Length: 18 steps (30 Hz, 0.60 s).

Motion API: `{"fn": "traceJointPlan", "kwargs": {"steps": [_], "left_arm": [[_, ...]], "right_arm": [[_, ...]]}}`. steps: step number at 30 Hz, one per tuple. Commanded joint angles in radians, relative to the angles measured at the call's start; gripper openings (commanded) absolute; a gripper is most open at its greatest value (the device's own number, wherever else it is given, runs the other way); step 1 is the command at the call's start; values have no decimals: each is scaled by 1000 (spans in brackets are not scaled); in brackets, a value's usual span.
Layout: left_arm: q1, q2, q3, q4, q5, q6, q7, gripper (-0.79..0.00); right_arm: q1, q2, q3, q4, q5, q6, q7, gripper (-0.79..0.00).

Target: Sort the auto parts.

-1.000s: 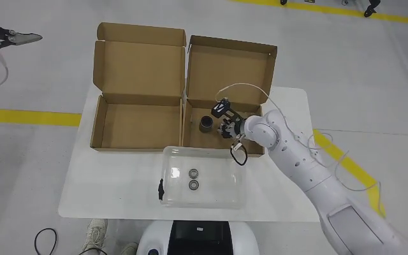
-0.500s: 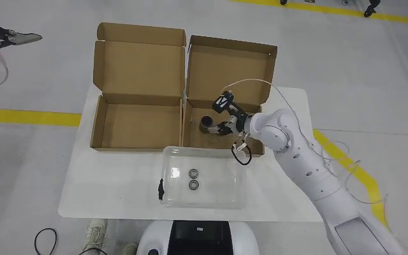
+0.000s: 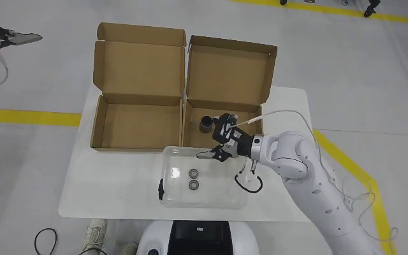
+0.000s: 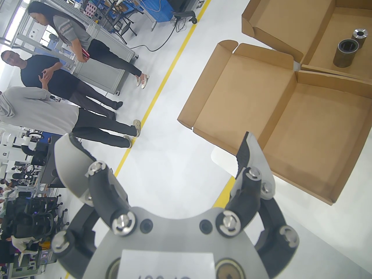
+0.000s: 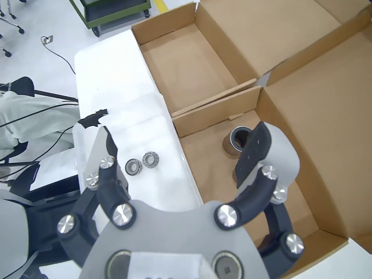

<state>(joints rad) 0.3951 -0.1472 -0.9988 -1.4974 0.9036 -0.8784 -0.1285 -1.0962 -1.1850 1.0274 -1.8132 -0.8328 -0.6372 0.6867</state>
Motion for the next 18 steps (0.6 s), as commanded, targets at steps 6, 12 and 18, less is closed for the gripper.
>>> {"fn": "traceJointPlan", "kwargs": {"steps": [6,12,18], "left_arm": [[0,0,0,0,0,0,0,0],[0,0,0,0,0,0,0,0],[0,0,0,0,0,0,0,0]], "right_arm": [[1,0,0,1,1,1,1,0],[1,0,0,1,1,1,1,0],[-8,1,-23,-30,-85,-16,-24,0]]}}
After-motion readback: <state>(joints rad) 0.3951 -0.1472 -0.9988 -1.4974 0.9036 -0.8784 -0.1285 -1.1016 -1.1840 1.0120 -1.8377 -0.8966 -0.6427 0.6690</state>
